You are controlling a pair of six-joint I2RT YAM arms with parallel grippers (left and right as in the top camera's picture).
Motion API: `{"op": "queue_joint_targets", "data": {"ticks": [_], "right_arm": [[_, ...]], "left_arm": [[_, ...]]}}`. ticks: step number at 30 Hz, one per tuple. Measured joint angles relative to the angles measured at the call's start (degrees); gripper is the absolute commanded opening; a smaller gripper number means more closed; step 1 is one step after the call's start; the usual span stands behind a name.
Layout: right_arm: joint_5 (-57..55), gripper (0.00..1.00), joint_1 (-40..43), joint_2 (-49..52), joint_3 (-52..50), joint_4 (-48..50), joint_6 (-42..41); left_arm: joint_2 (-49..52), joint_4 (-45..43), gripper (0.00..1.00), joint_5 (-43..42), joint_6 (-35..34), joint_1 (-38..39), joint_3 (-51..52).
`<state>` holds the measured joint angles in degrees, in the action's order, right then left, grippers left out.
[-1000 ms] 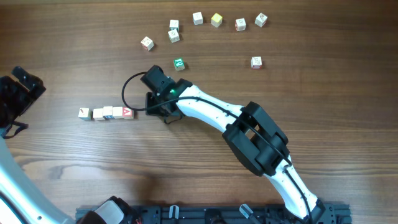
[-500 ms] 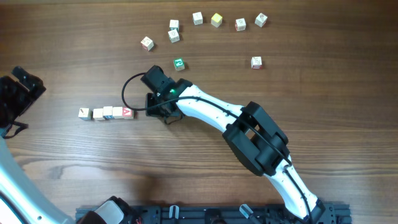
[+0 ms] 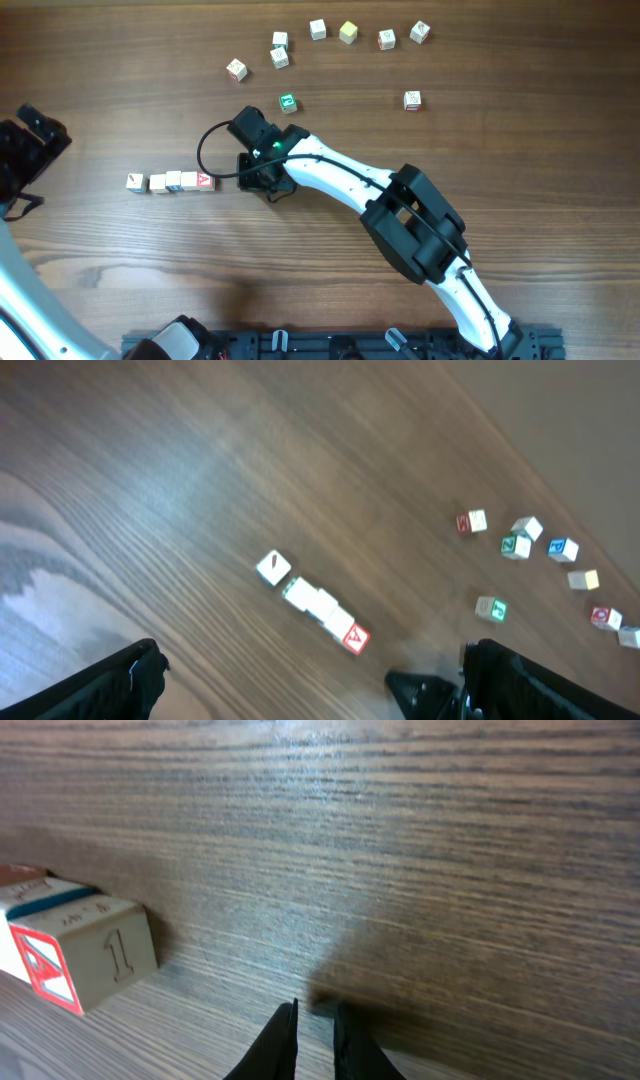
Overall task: Form a horizontal line
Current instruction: 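Lift the right gripper away and bring the left gripper to the row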
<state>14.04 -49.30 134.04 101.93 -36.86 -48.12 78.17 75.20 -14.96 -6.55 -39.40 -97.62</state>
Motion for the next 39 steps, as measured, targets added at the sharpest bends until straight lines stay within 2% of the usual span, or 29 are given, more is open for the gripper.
{"op": "queue_joint_targets", "data": {"ticks": [4,12,13,14,15,17,19,23,24,29,39], "right_arm": [[0.11,0.16,0.0,-0.17,0.11,-1.53,2.38],[2.21,0.08,0.92,-0.33,0.24,-4.92,4.68],[2.91,0.08,1.29,-0.33,0.24,-5.88,4.7],[3.76,0.06,1.88,-0.33,0.24,-7.45,4.83],[4.68,0.05,2.54,-0.35,0.31,-9.29,4.9],[6.01,0.04,3.85,-0.44,0.31,-12.24,4.98],[7.63,0.05,5.35,-0.44,0.28,-14.99,5.31],[9.29,0.06,10.4,-0.44,0.22,-22.56,6.88],[9.25,0.11,10.82,-0.44,0.22,-22.88,7.13],[8.24,0.15,11.63,-0.55,0.22,-22.91,7.98],[7.28,0.18,11.28,-0.79,0.22,-21.55,8.37]], "left_arm": [[0.0,-0.61,1.0,0.0,0.0,0.0,0.0],[0.0,-5.14,1.0,-2.75,-0.46,0.0,-0.02],[0.0,-5.64,0.94,-3.37,-0.66,0.0,-0.02],[0.0,-6.32,0.69,-4.07,-0.74,0.0,-0.02],[0.0,-6.67,0.49,-4.55,-1.14,0.0,-0.02],[0.0,-7.1,0.23,-5.25,-1.36,0.0,-0.02],[0.28,-7.15,0.04,-5.86,-2.01,0.0,-0.04],[4.13,-6.97,0.04,-5.01,-6.05,0.0,-0.02],[6.45,-6.95,0.04,-3.26,-8.39,0.0,0.33],[16.87,-9.97,0.04,-0.26,-15.1,-0.04,6.19],[30.6,-19.32,0.04,1.92,-17.59,-0.04,15.17]]}}
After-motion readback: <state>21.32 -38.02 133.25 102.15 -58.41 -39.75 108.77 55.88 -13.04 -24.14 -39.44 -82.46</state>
